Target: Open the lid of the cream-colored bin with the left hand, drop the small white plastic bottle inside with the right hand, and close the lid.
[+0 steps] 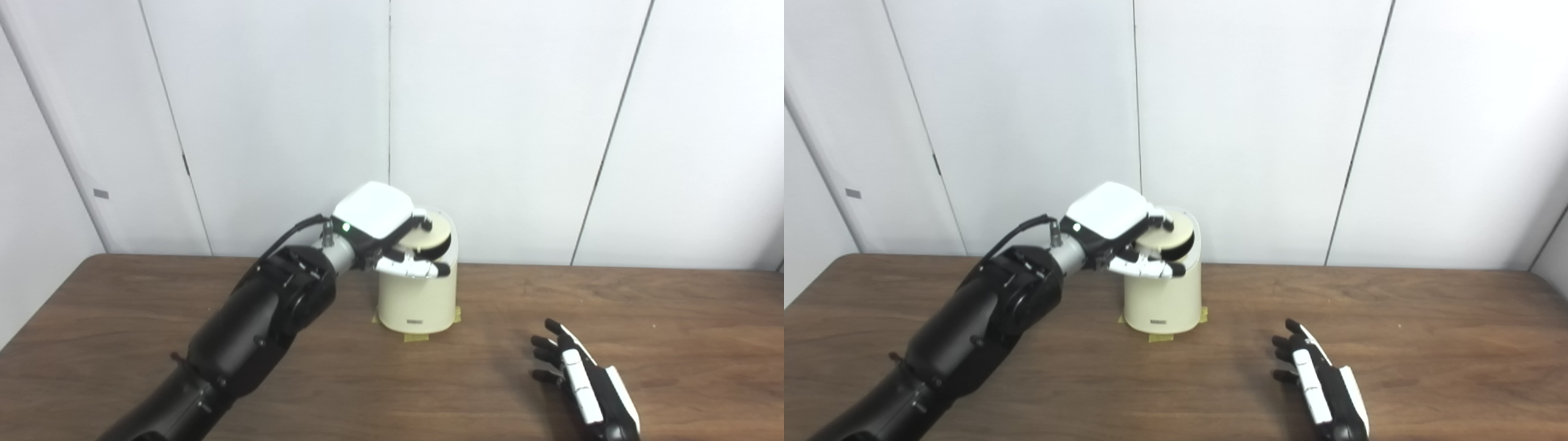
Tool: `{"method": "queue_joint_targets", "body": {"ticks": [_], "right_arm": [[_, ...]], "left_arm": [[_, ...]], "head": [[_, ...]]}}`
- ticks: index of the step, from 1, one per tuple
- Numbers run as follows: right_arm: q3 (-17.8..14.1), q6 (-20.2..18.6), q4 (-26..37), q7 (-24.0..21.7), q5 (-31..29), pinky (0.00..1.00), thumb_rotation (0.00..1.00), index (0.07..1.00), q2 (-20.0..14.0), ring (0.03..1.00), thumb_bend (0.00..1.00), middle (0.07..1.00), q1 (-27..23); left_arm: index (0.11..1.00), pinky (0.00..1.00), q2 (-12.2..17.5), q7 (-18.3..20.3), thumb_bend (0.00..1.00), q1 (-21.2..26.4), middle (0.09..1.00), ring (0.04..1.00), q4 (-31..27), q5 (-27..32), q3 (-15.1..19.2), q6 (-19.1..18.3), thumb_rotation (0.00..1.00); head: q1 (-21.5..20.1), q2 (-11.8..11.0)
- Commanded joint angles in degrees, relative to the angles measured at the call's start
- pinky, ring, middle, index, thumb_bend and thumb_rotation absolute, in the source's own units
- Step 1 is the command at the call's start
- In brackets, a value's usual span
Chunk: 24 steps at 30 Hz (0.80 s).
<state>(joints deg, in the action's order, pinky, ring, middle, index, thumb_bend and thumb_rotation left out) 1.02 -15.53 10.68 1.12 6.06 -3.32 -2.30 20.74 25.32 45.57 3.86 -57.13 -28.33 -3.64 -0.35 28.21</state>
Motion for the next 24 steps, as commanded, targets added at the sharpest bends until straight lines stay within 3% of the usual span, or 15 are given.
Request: {"method": "queue_joint_targets", "body": {"ticks": [1, 11, 24], "right_arm": [[0.27, -0.26, 1.25, -0.54, 0.14, 0.72, 1.0, 0.89, -0.16, 0.84, 0.51, 0.821, -1.07], [-0.81, -0.75, 2.52, -1.25, -1.32, 0.76, 1.0, 0.922, -0.86, 0.867, 0.51, 0.835, -0.7], [-0.84, -5.06, 6.33, -0.98, 0.22, 0.76, 1.0, 0.896, -1.11, 0.857, 0.54, 0.826, -0.28]], "left_arm": [[0.817, 0.89, 1.12, -0.88, 0.66, 1.31, 0.791, 0.824, -0.48, -0.51, 1.15, 0.23, 0.98], [0.846, 0.93, 0.23, -1.44, 0.63, -1.85, 0.839, 0.873, 1.82, -0.67, 0.9, 1.08, 0.99], [0.841, 0.98, -0.44, -0.66, 0.65, -2.34, 0.869, 0.913, 5.7, -3.35, -2.0, 0.76, 1.0]], "head": [[-0.34, 0.06], [-0.71, 0.89], [-1.05, 2.27]]}}
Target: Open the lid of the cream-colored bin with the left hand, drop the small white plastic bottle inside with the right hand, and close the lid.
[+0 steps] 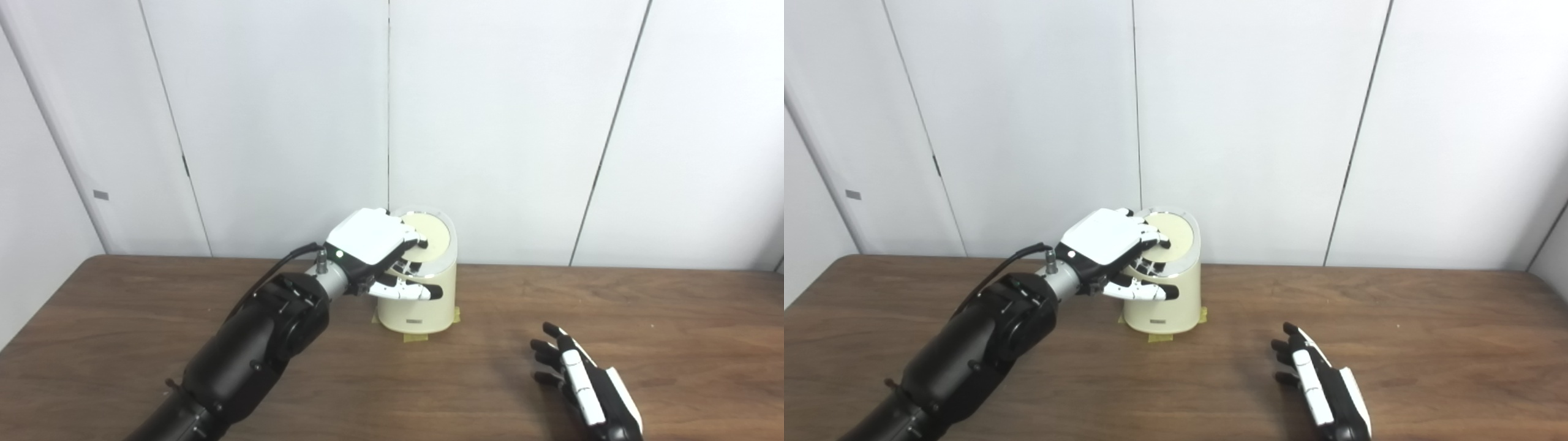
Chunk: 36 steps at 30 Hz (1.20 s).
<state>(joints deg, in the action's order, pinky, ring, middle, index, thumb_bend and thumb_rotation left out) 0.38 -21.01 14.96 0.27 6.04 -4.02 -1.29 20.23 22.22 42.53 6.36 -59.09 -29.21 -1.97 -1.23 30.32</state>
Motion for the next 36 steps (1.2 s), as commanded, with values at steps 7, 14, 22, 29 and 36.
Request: {"method": "queue_joint_targets", "body": {"ticks": [7, 14, 22, 29, 36], "right_arm": [[-1.16, -1.06, 3.32, 0.03, -1.0, 0.77, 1.0, 0.898, 0.29, 0.848, 0.53, 0.821, -1.43], [-1.81, -0.66, 3.28, 0.2, -0.65, 0.74, 1.0, 0.883, -0.08, 0.826, 0.53, 0.806, -1.86], [-1.99, -1.23, 3.38, 0.06, -0.35, 0.71, 1.0, 0.865, -0.43, 0.811, 0.49, 0.798, -2.21], [-2.06, -0.77, 2.71, 0.14, -0.13, 0.69, 1.0, 0.86, -0.75, 0.803, 0.47, 0.79, -2.47], [-2.15, -0.31, 1.84, 0.03, -0.65, 0.72, 1.0, 0.884, -0.83, 0.811, 0.51, 0.794, -2.54]], "left_arm": [[0.798, 0.97, 0.11, 2.77, 0.66, 0.04, 0.86, 0.912, 4.92, -3.01, -2.87, -1.36, 0.96], [0.801, 0.98, 0.52, 4.61, 0.67, -0.62, 0.869, 0.92, 3.01, -4.08, -3.63, -2.0, 1.0], [0.779, 0.95, 0.41, 2.04, 0.67, -0.6, 0.834, 0.892, 2.0, -2.62, -2.32, -0.99, 0.98], [0.762, 0.91, 0.01, -2.46, 0.58, -0.65, 0.8, 0.85, -0.1, 0.04, 1.04, 0.11, 0.9], [0.824, 0.8, -3.16, -6.92, 0.55, -0.8, 0.812, 0.836, 0.51, 7.38, 7.52, -0.7, 0.62]], "head": [[-0.65, 0.67], [-0.23, 1.02], [0.1, 1.14], [0.3, 0.91], [0.39, 0.59]]}}
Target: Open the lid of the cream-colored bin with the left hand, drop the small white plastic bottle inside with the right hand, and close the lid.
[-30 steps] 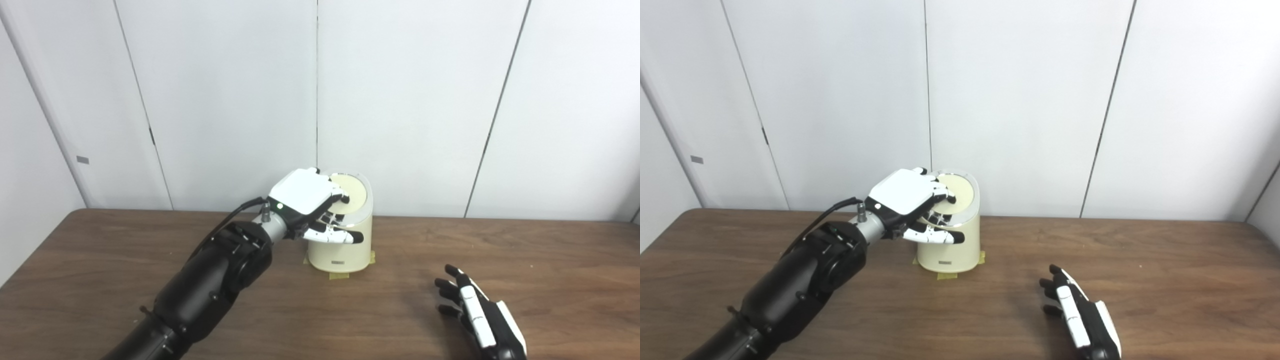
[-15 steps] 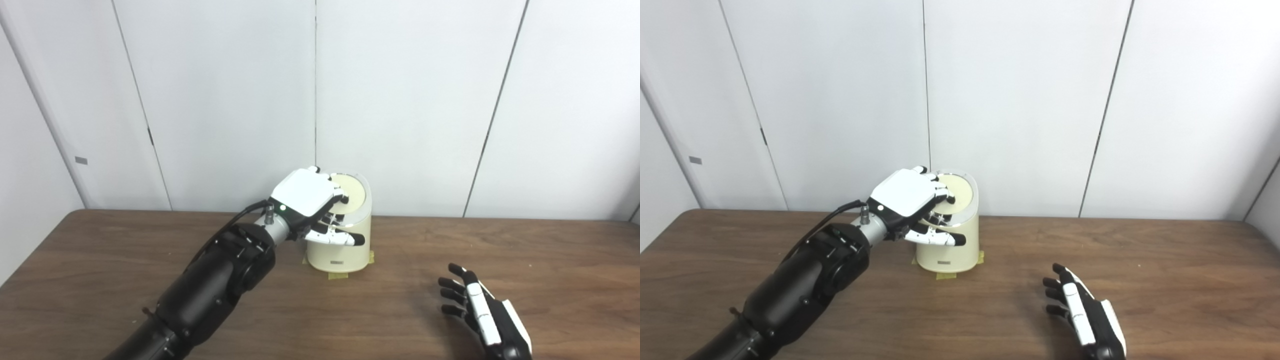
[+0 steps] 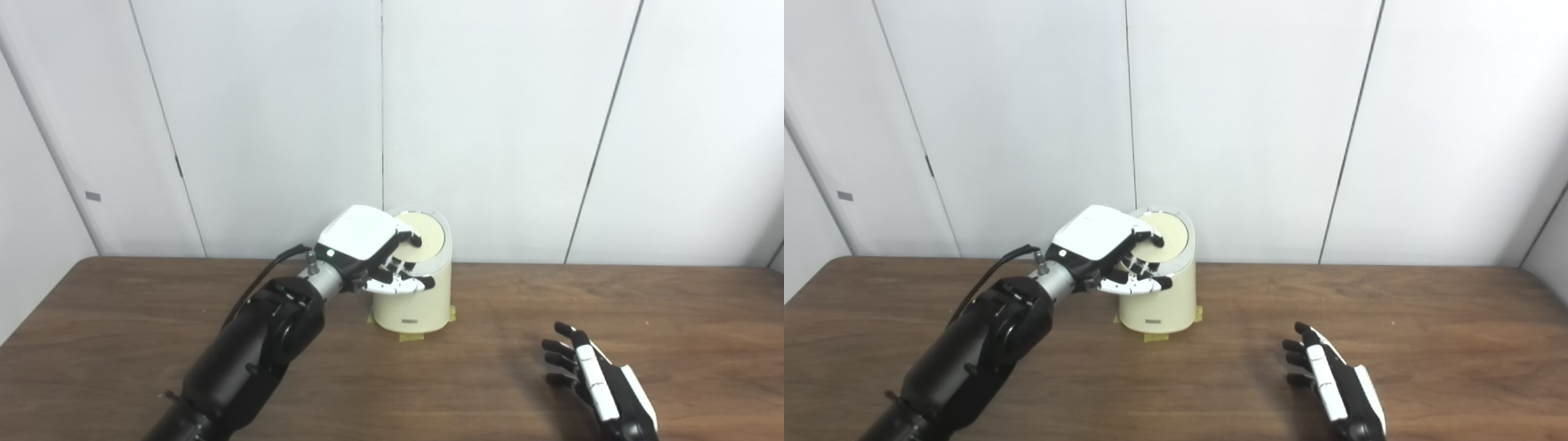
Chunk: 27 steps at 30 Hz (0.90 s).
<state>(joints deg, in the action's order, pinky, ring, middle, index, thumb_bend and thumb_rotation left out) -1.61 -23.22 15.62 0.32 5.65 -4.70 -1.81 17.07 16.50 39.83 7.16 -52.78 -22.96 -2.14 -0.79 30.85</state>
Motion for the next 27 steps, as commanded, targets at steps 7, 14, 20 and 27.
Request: {"method": "queue_joint_targets", "body": {"ticks": [7, 14, 20, 27], "right_arm": [[-0.17, 1.64, 0.66, -0.53, -1.09, 0.75, 1.0, 0.912, -0.26, 0.84, 0.55, 0.814, -2.25], [0.11, 1.74, 0.53, -0.71, -1.26, 0.75, 1.0, 0.914, -0.52, 0.844, 0.54, 0.816, -2.4], [-0.22, 1.86, 0.46, -0.7, -2.64, 0.74, 1.0, 0.916, 0.37, 0.844, 0.52, 0.814, -2.49], [-2.24, 6.95, -0.89, -0.34, -7.27, 0.74, 0.98, 0.919, 2.55, 0.844, 0.56, 0.818, -2.56]], "left_arm": [[0.954, 0.84, -0.41, -2.39, 0.52, 2.48, 0.913, 0.915, -0.62, 3.35, 3.35, -0.57, 0.56], [0.994, 0.82, -1.94, -4.7, 0.49, 0.67, 0.961, 0.948, -2.83, 8.54, 7.51, -1.44, 0.63], [0.991, 0.86, -3.42, -2.45, 0.47, -2.0, 0.978, 0.979, -8.1, 17.76, 12.67, -5.5, 0.68], [0.98, 0.92, -4.55, -0.81, 0.41, -6.78, 0.949, 0.961, -16.26, 27.29, 18.41, -13.07, 0.8]], "head": [[0.15, -0.22], [0.31, -0.33], [0.71, -0.46], [0.74, -0.54]]}}
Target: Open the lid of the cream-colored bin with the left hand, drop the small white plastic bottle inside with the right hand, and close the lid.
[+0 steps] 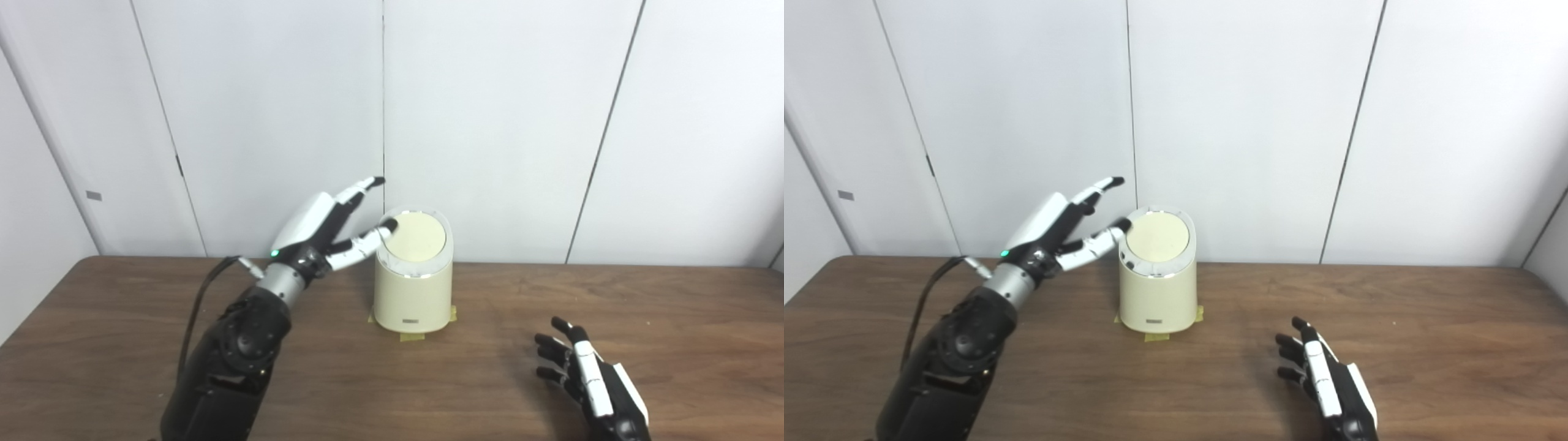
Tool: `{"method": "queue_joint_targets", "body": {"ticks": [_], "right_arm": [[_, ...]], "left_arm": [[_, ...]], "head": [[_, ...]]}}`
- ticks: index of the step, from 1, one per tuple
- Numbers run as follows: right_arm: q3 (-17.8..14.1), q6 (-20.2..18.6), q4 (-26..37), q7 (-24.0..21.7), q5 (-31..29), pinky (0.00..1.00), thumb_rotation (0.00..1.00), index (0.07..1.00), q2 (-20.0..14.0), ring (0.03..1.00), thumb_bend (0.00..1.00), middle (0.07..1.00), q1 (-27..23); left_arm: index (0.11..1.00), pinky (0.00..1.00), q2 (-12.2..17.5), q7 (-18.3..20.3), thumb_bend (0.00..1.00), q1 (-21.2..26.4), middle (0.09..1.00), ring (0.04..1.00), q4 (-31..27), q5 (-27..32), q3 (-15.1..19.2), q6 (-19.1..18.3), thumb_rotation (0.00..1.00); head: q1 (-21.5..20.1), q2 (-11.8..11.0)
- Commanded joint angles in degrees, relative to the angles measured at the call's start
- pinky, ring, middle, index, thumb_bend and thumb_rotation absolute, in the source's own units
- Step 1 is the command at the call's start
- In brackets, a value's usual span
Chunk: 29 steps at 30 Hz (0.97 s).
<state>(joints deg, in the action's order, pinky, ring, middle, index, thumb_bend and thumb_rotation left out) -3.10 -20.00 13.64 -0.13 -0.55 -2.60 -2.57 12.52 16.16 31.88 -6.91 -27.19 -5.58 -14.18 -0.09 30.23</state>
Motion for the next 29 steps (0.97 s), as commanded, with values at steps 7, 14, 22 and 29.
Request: {"method": "queue_joint_targets", "body": {"ticks": [7, 14, 22, 29], "right_arm": [[-2.1, 6.25, 0.78, 0.63, -3.55, 0.75, 0.95, 0.904, 1.73, 0.843, 0.59, 0.808, -1.5], [-2.91, 7.04, 1.57, 1.46, -4.37, 0.72, 0.92, 0.886, 1.99, 0.82, 0.61, 0.802, -1.29], [-0.33, 9.8, 1.17, 1.79, 1.13, 0.72, 0.97, 0.893, -0.41, 0.838, 0.62, 0.851, -0.51], [0.07, 11.82, 0.18, 1.31, 1.18, 0.81, 0.98, 0.927, -1.2, 0.937, 0.57, 0.965, 0.87]], "left_arm": [[0.971, 0.95, -1.79, -1.25, 0.41, -6.94, 0.93, 0.944, -10.32, 10.64, 6.59, -7.78, 0.89], [0.963, 0.89, -3.9, -6.2, 0.41, -18.34, 0.908, 0.909, -14.61, 12.64, 8.77, -5.06, 0.96], [0.952, 0.93, -6.78, -10.27, 0.42, -27.42, 0.903, 0.915, -13.81, 19.98, 12.07, 0.11, 0.94], [0.991, 0.98, -7.6, -9.57, 0.46, -33.99, 0.956, 0.959, -14.03, 27.12, 13.29, 1.44, 0.93]], "head": [[0.14, 0.0], [0.54, 0.02], [0.78, -0.01], [0.76, 0.11]]}}
